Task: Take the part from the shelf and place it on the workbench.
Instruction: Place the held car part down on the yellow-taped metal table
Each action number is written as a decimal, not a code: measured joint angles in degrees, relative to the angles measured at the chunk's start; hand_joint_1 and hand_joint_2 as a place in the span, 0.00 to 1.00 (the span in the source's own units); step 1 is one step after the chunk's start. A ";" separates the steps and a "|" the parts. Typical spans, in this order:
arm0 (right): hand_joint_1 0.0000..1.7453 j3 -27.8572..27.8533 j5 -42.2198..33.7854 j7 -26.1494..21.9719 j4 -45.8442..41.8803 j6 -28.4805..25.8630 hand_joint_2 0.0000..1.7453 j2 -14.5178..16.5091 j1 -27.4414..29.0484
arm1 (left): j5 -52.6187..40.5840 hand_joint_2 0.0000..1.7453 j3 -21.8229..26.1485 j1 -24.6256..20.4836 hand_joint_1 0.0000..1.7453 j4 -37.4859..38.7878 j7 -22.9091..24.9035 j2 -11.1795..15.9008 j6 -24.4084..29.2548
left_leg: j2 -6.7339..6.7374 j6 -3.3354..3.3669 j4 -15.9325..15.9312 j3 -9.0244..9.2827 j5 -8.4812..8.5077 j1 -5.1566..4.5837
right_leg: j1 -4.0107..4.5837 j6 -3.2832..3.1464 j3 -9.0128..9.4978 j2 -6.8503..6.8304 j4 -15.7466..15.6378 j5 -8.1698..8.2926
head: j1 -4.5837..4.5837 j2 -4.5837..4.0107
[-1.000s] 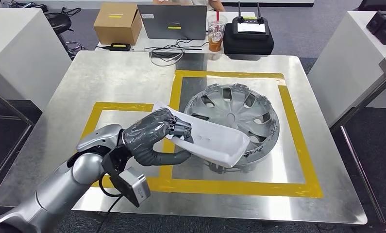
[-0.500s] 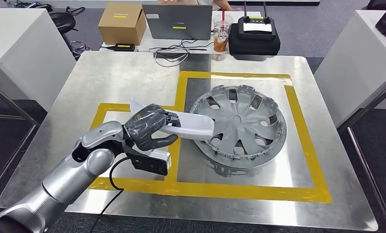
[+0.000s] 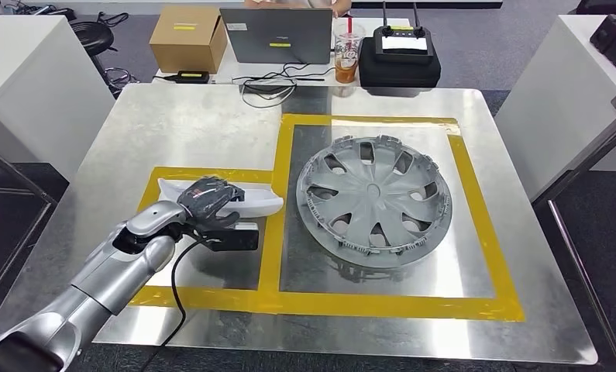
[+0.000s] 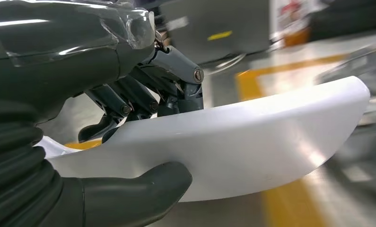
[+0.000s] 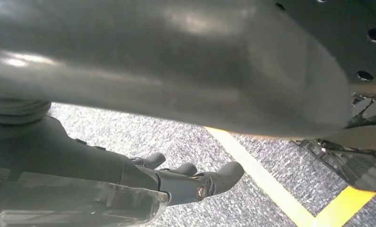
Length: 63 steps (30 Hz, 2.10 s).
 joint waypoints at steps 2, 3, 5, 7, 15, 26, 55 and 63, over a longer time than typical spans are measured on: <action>0.00 0.12 0.28 0.13 0.00 -0.01 0.00 0.07 -0.13 | -1.34 1.00 1.58 -0.06 1.00 2.92 0.83 -0.05 0.87 | 0.01 0.71 -0.47 0.38 0.36 0.01 | -0.09 0.64 -0.04 -0.03 -0.02 -0.04 | 0.00 0.00; 0.00 0.15 0.43 0.15 0.00 -0.01 0.00 0.08 -0.23 | -1.98 1.00 2.47 -0.10 0.75 3.99 1.21 -0.09 1.16 | 0.03 1.14 -0.87 0.68 0.64 0.10 | -0.07 0.74 -0.46 -0.09 0.81 -0.56 | 0.04 0.00; 0.00 0.22 0.69 0.22 0.00 0.01 0.00 0.07 -0.43 | -3.19 1.00 4.17 -0.04 0.25 5.64 1.82 -0.18 1.33 | 0.08 1.71 -1.48 1.10 1.07 0.26 | -0.05 0.36 -3.20 -0.20 6.43 -3.23 | 0.19 0.00; 0.00 0.34 0.87 0.34 0.00 0.03 0.00 0.07 -0.58 | -4.31 1.00 5.70 0.50 0.00 7.07 2.21 -0.18 1.30 | 0.11 1.89 -1.51 1.07 1.06 0.03 | -0.02 0.04 -7.22 -0.22 14.81 -6.46 | 0.30 0.00; 0.00 0.85 1.09 0.45 0.00 -0.05 0.00 0.07 -1.10 | -6.16 1.00 10.17 2.65 0.00 8.64 2.79 -0.21 2.42 | -0.34 0.89 -0.36 0.73 0.25 -0.63 | 0.31 0.32 0.21 -0.27 0.38 -0.77 | 0.22 0.00; 0.00 1.33 1.21 0.45 -0.02 -0.05 0.00 0.38 -1.36 | -6.21 1.00 11.93 3.67 0.00 9.21 2.81 -0.10 2.57 | -0.10 -1.20 12.43 -5.92 -3.97 0.72 | -0.08 -1.04 0.80 -0.26 0.18 -0.66 | -0.03 0.00; 0.00 1.44 -1.13 -0.52 -0.04 -0.55 0.00 2.17 -0.20 | 72.36 0.00 34.14 23.18 0.00 -32.12 -25.13 -9.52 -18.90 | 0.05 -1.32 17.00 -6.93 -8.06 0.68 | -0.02 -1.06 0.66 0.09 0.85 -0.91 | -0.23 0.00; 0.00 1.43 -0.63 -0.07 -0.04 -1.34 0.00 5.27 -0.36 | 80.54 0.00 42.63 29.78 0.00 -55.71 -24.21 -11.88 -24.29 | 0.00 0.97 0.28 1.35 -0.64 -0.09 | 0.34 0.35 0.41 -0.28 0.73 -0.49 | -0.16 0.00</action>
